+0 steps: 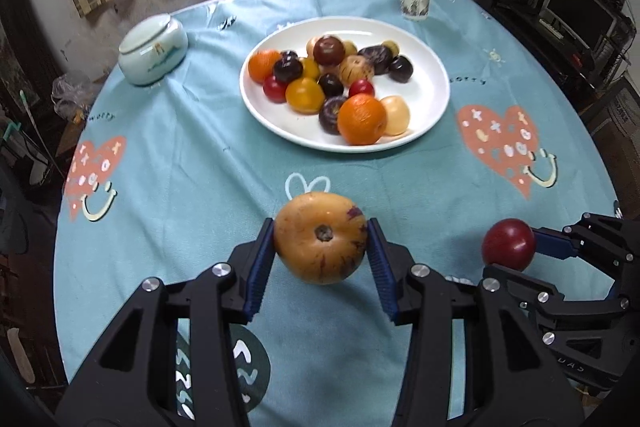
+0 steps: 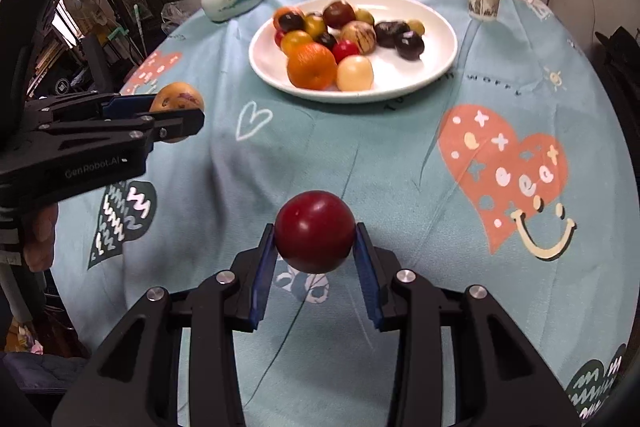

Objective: Organize fruits
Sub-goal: 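Carry the tan fruit and red plum onto the white plate and open both tools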

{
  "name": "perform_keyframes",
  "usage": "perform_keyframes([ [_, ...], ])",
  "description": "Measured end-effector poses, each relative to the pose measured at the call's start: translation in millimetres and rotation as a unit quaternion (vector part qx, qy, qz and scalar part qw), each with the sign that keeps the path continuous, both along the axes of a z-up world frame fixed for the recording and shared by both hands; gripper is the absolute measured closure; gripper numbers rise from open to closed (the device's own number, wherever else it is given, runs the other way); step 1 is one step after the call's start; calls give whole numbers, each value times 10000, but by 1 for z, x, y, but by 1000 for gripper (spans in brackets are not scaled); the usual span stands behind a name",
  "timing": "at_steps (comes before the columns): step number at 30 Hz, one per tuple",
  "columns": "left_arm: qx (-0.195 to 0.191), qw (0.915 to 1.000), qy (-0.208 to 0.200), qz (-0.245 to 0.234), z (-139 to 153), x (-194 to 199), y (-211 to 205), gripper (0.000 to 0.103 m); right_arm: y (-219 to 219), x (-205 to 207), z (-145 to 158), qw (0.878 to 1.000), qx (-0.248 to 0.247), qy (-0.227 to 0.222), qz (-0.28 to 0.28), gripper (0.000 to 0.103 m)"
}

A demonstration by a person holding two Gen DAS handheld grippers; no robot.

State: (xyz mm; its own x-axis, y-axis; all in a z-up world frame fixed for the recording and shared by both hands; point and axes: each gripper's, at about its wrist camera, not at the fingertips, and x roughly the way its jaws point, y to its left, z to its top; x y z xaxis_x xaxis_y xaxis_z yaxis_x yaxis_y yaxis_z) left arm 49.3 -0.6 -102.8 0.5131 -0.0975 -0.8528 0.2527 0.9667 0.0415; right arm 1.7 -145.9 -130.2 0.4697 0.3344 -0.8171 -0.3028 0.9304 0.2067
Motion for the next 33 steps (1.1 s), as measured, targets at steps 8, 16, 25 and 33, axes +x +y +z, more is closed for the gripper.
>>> perform_keyframes([
  [8,-85,9983,-577,12,50,-25,-4,57,0,-22,70,9955,208,-925,32,64],
  [16,-146,9952,-966,37,85,-35,-3,57,1,-32,110,9889,339,-1439,123,64],
  [25,-134,9949,-997,13,89,-36,-4,57,3,-34,109,9889,339,-1433,194,64],
  [33,-73,9956,-929,-11,88,-25,-8,57,1,-25,106,9896,384,-1373,183,64],
])
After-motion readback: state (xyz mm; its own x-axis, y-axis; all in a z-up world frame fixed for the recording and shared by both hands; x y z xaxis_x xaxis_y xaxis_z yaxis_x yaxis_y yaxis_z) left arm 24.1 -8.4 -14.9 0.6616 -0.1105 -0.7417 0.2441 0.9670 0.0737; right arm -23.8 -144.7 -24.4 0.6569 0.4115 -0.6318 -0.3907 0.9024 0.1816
